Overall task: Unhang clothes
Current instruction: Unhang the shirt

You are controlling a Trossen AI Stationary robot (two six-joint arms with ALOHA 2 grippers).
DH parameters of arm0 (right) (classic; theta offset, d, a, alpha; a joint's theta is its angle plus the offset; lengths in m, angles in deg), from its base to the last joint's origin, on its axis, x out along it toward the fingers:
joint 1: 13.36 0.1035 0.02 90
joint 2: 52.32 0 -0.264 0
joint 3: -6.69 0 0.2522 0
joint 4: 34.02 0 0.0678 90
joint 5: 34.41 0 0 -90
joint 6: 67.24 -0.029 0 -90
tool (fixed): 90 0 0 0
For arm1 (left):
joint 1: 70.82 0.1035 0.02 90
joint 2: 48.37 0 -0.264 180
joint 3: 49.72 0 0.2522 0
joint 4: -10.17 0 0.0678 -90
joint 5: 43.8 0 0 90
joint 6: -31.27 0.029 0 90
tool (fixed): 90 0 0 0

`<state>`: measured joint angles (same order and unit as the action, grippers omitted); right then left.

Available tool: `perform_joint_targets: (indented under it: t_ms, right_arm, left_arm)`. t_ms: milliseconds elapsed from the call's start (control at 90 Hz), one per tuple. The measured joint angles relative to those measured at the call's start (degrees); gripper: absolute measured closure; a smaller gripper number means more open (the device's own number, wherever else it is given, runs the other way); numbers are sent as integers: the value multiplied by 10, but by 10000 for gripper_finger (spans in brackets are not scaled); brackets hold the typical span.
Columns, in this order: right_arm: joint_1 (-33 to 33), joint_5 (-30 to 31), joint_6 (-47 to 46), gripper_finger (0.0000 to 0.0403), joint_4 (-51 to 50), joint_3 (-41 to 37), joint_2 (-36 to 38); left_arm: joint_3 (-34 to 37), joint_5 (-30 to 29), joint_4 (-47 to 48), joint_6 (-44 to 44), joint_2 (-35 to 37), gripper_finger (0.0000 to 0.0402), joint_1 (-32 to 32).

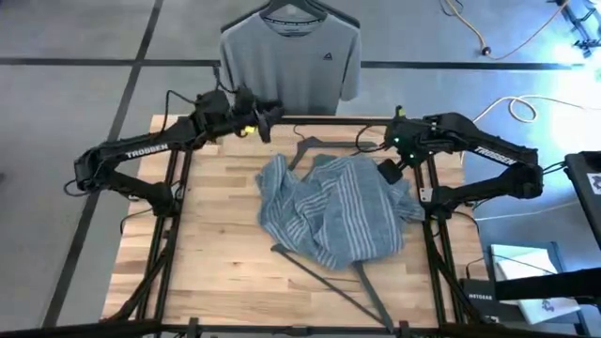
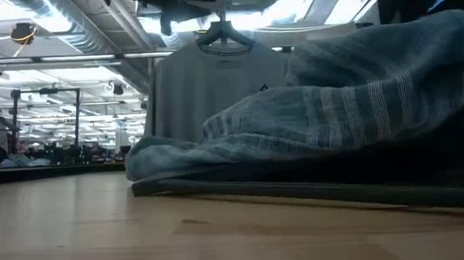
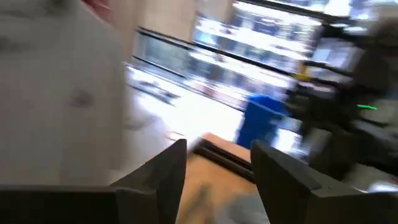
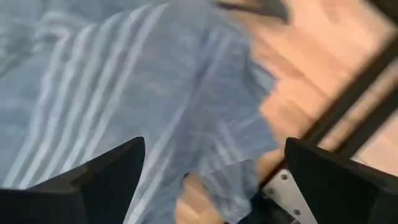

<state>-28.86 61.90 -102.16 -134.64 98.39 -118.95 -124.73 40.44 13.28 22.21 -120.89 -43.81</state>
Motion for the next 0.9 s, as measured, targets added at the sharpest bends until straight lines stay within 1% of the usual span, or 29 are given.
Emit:
perform_joint_targets:
  t_ms: [33, 67, 233, 300, 367, 422, 489, 556, 667, 733, 811, 900]
  right_arm:
    - [7, 7, -5, 36, 8, 0, 2]
    - [13, 14, -6, 36, 23, 0, 4]
    - [20, 16, 9, 36, 108, 0, 2]
    - [19, 10, 24, 36, 136, 0, -4]
    - [19, 6, 38, 36, 160, 0, -11]
    - [16, 5, 47, 36, 172, 0, -18]
    - [15, 7, 52, 36, 184, 0, -28]
    - [15, 11, 53, 36, 196, 0, -39]
    - [8, 11, 69, 36, 225, 0, -58]
    - [1, 3, 71, 36, 236, 0, -67]
    - [-8, 3, 55, 36, 240, 0, -75]
    - [-7, 21, 35, 36, 241, 0, -81]
  left_arm:
    - [-4, -15, -3, 20, 0, 241, 6]
    - [-11, -17, 1, 36, -1, 241, 17]
    - [-86, 3, 69, 99, -12, 241, 106]
    - [-125, 40, 87, 110, -28, 241, 150]
    - [-175, 96, 115, 107, -48, 241, 199]
    - [-222, 125, 143, 101, -71, 241, 233]
    - [-271, 150, 170, 105, -104, 241, 268]
    - [-306, 161, 185, 141, -136, 241, 285]
    - [-353, 165, 175, 242, -186, 241, 288]
    - [-377, 161, 176, 276, -215, 240, 287]
    - [-390, 121, 172, 298, -243, 240, 288]
    - [-399, 88, 148, 325, -264, 240, 290]
